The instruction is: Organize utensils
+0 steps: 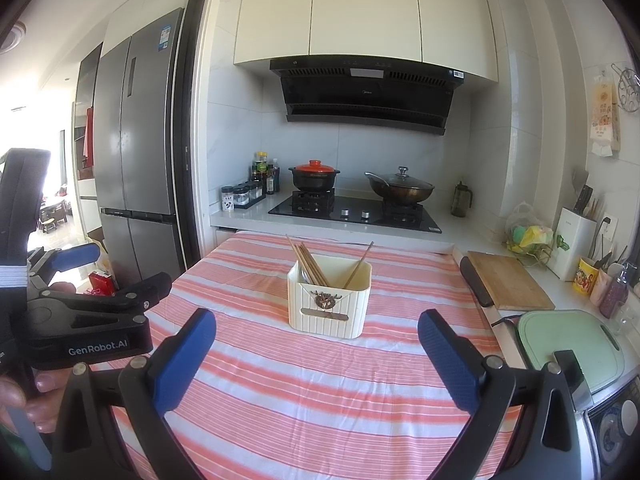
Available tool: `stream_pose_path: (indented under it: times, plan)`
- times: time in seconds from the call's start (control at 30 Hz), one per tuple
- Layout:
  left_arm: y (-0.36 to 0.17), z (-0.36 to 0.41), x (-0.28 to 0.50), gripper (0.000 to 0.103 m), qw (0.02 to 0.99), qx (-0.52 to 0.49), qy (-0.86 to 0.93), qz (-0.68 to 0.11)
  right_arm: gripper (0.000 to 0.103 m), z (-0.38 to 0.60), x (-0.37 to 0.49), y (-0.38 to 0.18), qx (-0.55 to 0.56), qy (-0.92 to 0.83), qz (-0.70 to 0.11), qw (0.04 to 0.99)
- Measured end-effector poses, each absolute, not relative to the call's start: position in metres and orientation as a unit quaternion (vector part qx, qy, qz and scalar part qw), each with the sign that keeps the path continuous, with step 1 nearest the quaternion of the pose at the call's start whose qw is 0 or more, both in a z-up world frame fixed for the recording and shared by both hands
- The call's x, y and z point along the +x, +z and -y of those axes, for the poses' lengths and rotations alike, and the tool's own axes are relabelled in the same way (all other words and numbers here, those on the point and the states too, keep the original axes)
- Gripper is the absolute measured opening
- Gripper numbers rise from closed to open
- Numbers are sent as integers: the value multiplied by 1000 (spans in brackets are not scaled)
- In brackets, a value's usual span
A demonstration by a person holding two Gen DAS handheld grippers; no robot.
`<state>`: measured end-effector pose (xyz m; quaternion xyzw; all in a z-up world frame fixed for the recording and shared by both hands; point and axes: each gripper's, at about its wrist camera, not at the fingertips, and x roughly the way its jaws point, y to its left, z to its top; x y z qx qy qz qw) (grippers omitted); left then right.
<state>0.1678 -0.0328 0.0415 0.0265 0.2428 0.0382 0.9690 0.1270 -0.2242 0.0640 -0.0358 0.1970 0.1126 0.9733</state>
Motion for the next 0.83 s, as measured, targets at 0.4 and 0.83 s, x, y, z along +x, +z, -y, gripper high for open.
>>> stream_pose_path:
  times: [0.4, 0.83]
  plan:
    - [39, 34, 169, 103, 969, 27, 36, -245, 103, 225, 129, 60, -35, 112, -201, 972]
    - [36, 31, 171, 103, 970, 14, 29, -240, 103, 228, 133, 52, -33, 107, -211, 971]
